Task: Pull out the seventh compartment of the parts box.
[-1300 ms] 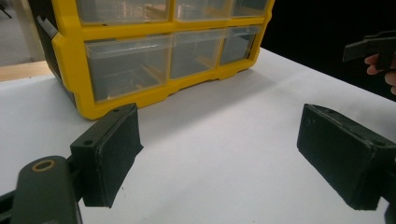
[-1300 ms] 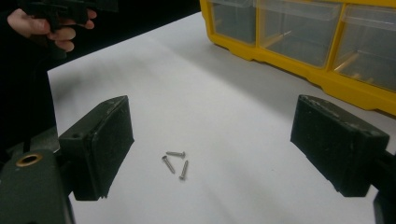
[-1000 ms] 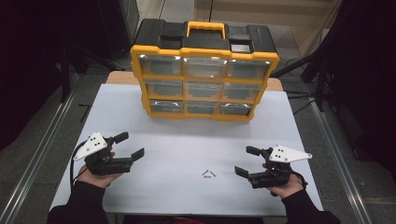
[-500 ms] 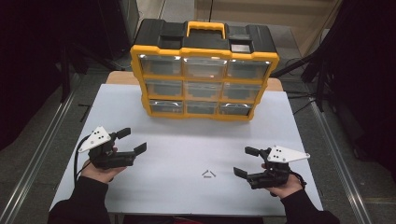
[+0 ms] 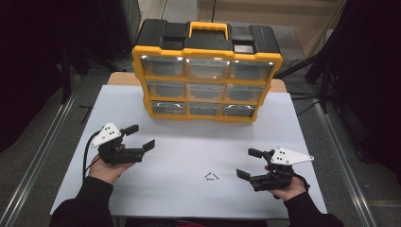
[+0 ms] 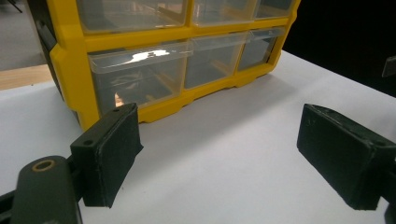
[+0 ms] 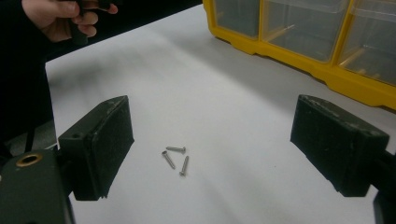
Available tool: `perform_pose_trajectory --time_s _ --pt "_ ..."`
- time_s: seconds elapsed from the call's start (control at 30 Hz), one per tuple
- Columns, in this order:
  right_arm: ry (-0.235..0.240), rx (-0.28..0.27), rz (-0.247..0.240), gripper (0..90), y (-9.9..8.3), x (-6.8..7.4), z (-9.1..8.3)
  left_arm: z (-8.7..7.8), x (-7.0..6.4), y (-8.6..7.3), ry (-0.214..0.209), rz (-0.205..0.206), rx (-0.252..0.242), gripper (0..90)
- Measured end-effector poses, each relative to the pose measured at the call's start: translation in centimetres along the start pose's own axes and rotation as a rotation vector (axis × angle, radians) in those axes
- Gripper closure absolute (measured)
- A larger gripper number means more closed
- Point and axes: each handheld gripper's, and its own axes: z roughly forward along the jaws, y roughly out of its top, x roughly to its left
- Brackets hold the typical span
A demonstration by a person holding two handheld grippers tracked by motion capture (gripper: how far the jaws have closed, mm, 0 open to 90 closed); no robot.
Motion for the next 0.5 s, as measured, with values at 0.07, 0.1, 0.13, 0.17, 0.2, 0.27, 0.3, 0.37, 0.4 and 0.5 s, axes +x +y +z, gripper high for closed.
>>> perform_pose_trajectory --time_s 0.07,0.1,0.13,0.17,0.2,0.27,0.3,0.37,0.4,0.5 --pt "0.002 0.003 -0.001 13.9 0.0 0.1 0.1 0.2 0.0 0.1 0.0 0.006 0.005 13.3" --pt "0.003 0.005 0.0 13.9 0.0 0.1 0.1 0.3 0.0 0.1 0.0 0.009 0.005 13.3" --pt "0.003 0.004 -0.002 13.9 0.0 0.1 0.1 0.4 0.0 0.2 0.0 0.013 0.008 13.3" --pt "0.001 0.003 -0.004 13.9 0.0 0.1 0.1 0.5 0.0 0.2 -0.004 0.012 0.007 13.3" --pt "0.001 0.003 -0.004 13.9 0.0 0.1 0.1 0.7 0.0 0.2 -0.005 0.013 0.011 13.3" --pt "0.0 0.001 -0.003 13.9 -0.1 0.1 0.2 0.9 0.0 0.3 -0.009 0.019 0.011 13.3" --pt "0.0 0.002 0.0 13.9 -0.1 0.1 0.2 1.1 0.0 0.3 -0.008 0.018 0.012 13.3" --pt "0.0 0.002 0.0 14.0 -0.1 0.1 0.1 1.3 0.0 0.4 -0.009 0.023 0.01 13.3" --pt "-0.002 0.002 0.0 13.9 -0.1 0.1 0.1 1.4 0.0 0.5 -0.011 0.022 0.008 13.3" --pt "-0.004 0.005 0.002 13.9 -0.2 0.1 0.1 1.7 0.0 0.6 -0.012 0.028 0.008 13.3"
